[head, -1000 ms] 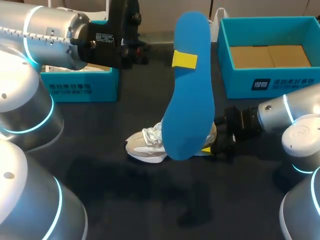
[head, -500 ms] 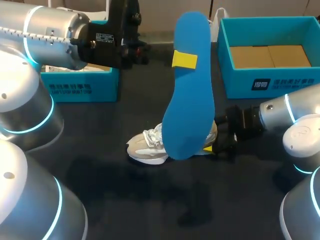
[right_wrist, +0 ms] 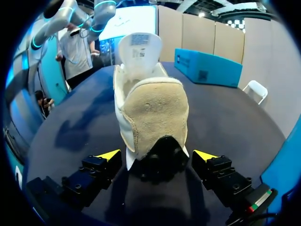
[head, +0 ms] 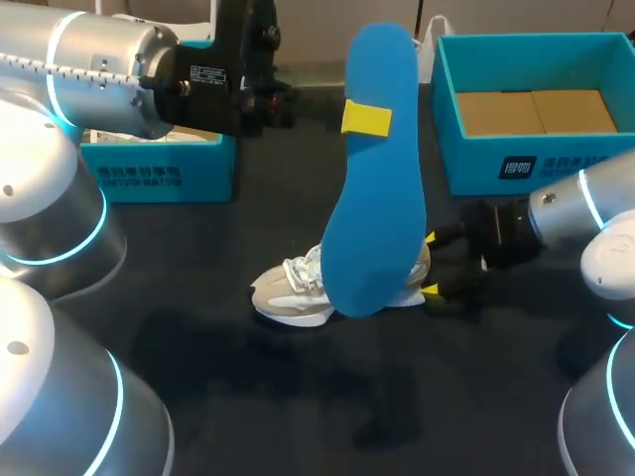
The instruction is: Take the shoe out of the shoebox, open the shoe tongue, remove and reinsert the insole, then place the shoe into the shoebox
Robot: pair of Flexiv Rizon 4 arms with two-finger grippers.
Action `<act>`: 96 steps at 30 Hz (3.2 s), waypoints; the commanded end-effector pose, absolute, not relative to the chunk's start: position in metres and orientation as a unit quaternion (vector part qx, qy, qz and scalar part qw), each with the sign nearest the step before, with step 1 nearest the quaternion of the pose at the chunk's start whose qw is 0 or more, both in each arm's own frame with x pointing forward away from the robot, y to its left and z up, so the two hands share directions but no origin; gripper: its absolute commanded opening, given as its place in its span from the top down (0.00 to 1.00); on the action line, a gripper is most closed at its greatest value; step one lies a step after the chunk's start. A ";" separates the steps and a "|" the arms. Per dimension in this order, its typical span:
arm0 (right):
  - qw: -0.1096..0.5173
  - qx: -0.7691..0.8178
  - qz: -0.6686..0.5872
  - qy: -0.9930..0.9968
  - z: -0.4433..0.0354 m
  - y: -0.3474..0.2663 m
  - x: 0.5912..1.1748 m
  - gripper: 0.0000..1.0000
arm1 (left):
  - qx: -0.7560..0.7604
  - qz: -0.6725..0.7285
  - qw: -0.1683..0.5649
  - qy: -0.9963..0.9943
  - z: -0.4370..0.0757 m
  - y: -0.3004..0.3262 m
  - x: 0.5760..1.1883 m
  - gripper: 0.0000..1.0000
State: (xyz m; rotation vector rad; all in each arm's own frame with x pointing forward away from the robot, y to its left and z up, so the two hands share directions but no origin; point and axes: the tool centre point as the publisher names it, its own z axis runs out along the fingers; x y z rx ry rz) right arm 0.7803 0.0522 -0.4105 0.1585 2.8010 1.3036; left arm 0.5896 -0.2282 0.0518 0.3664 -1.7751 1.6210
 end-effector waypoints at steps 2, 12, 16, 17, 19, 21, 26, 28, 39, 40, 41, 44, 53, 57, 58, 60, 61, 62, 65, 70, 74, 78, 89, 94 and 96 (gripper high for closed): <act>0.006 0.048 0.376 0.925 -0.391 0.042 0.779 0.00 | 0.141 0.625 0.347 -0.685 0.051 -0.228 0.589 1.00; 0.023 0.036 0.311 0.950 -0.369 0.034 0.779 0.00 | 0.141 0.625 0.347 -0.685 0.051 -0.228 0.589 1.00; 0.047 0.035 0.288 0.956 -0.358 0.033 0.777 0.00 | 0.141 0.625 0.347 -0.685 0.051 -0.228 0.589 1.00; 0.051 0.034 0.282 0.957 -0.355 0.033 0.777 0.00 | 0.141 0.625 0.347 -0.685 0.051 -0.228 0.589 1.00; 0.057 0.029 0.268 0.961 -0.348 0.033 0.777 0.00 | 0.141 0.625 0.347 -0.685 0.051 -0.228 0.589 1.00; 0.054 0.036 0.253 0.965 -0.341 0.032 0.777 0.00 | 0.141 0.625 0.347 -0.685 0.051 -0.228 0.589 1.00; 0.037 0.039 0.231 0.972 -0.329 0.027 0.782 0.00 | 0.141 0.625 0.347 -0.685 0.051 -0.228 0.589 1.00; 0.034 0.045 0.226 0.973 -0.327 0.026 0.783 0.00 | 0.141 0.625 0.347 -0.685 0.051 -0.228 0.589 1.00; 0.034 0.045 0.226 0.973 -0.327 0.026 0.783 0.00 | 0.141 0.625 0.347 -0.685 0.051 -0.228 0.589 1.00; 0.034 0.045 0.226 0.973 -0.327 0.026 0.783 0.00 | 0.141 0.625 0.347 -0.685 0.051 -0.228 0.589 1.00; 0.034 0.045 0.226 0.973 -0.327 0.026 0.783 0.00 | 0.141 0.625 0.347 -0.685 0.051 -0.228 0.589 1.00; 0.034 0.045 0.226 0.973 -0.327 0.026 0.783 0.00 | 0.141 0.625 0.347 -0.685 0.051 -0.228 0.589 1.00; 0.040 0.040 0.194 0.979 -0.328 0.027 0.798 0.00 | 0.141 0.625 0.347 -0.685 0.051 -0.228 0.589 1.00; 0.011 0.039 0.171 0.984 -0.329 0.027 0.809 0.00 | 0.141 0.625 0.347 -0.685 0.051 -0.228 0.589 1.00; 0.007 0.043 0.166 0.985 -0.328 0.028 0.811 0.00 | 0.141 0.625 0.347 -0.685 0.051 -0.228 0.589 1.00; 0.004 0.046 0.150 0.988 -0.327 0.029 0.813 0.00 | 0.141 0.625 0.347 -0.685 0.051 -0.228 0.589 1.00; 0.004 0.049 0.146 0.988 -0.326 0.030 0.814 0.00 | 0.141 0.625 0.347 -0.685 0.051 -0.228 0.589 1.00; 0.008 0.049 0.144 0.988 -0.325 0.032 0.813 0.00 | 0.141 0.625 0.347 -0.685 0.051 -0.228 0.589 1.00; 0.014 0.040 0.139 0.989 -0.322 0.036 0.813 0.00 | 0.141 0.625 0.347 -0.685 0.051 -0.228 0.589 1.00; 0.007 0.018 0.121 0.992 -0.319 0.041 0.811 0.00 | 0.141 0.625 0.347 -0.685 0.051 -0.228 0.589 1.00; 0.006 0.019 0.111 0.994 -0.314 0.041 0.805 0.00 | 0.141 0.625 0.347 -0.685 0.051 -0.228 0.589 1.00; 0.006 0.017 0.089 0.996 -0.309 0.048 0.794 0.00 | 0.141 0.625 0.347 -0.685 0.051 -0.228 0.589 1.00; 0.025 -0.007 0.057 0.998 -0.303 0.069 0.782 0.00 | 0.141 0.625 0.347 -0.685 0.051 -0.228 0.589 1.00; 0.012 -0.006 0.053 0.999 -0.306 0.078 0.782 0.00 | 0.141 0.625 0.347 -0.685 0.051 -0.228 0.589 1.00; 0.011 -0.003 0.053 0.999 -0.306 0.082 0.781 0.00 | 0.141 0.625 0.347 -0.685 0.051 -0.228 0.589 1.00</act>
